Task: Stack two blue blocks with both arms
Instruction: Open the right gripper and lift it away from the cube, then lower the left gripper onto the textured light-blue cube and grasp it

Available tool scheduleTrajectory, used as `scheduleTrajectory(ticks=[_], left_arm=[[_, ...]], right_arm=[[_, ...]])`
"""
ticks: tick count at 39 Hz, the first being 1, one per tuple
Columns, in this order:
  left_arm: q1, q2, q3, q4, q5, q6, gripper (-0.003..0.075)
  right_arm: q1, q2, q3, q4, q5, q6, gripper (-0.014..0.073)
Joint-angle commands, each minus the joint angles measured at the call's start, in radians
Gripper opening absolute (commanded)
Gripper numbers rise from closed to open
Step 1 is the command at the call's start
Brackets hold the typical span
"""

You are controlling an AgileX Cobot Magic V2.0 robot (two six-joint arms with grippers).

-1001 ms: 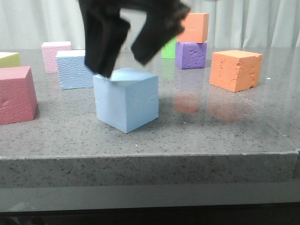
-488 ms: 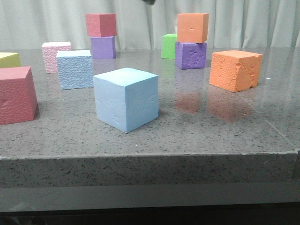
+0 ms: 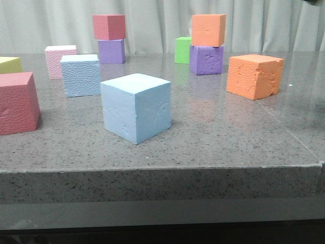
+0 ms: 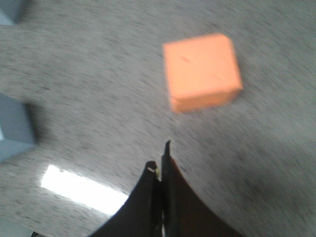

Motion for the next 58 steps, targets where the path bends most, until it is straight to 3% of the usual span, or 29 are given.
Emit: scheduleTrajectory(ticks=[1,14,22,33,40,52,58], left_arm=[[0.001,0.010,-0.038,0.001,-0.086,-0.002,0.0615],[0.001,0.010,-0.038,0.000,-0.088,-0.002,0.0615],[-0.013,0.037,-0.052,-0.024,-0.127,-0.002,0.0615],[-0.233,0.228,-0.167,-0.014,-0.122,-0.002,0.0615],[-0.374,0.484,-0.387,0.001,0.138,-0.002,0.0615],[-0.379,0.920,-0.931,0.003,0.619,0.095,0.0615],[-0.379,1.060,-1.130,0.003,0.765,0.126,0.0615]], right_arm=[[-0.068,-0.154,0.110,0.004,-0.136,0.002,-0.0069],[-0.081,-0.534,0.495,0.005,-0.340,0.001,-0.0069],[-0.081,-0.683,0.607,0.005,-0.415,0.001,-0.0069],[-0.081,-0.704,0.609,0.005,-0.438,0.001,-0.0069],[-0.081,-0.704,0.609,0.005,-0.438,0.001,-0.0069],[-0.081,-0.704,0.609,0.005,-0.437,0.001,-0.0069],[-0.081,-0.704,0.609,0.005,-0.437,0.001,-0.0069]])
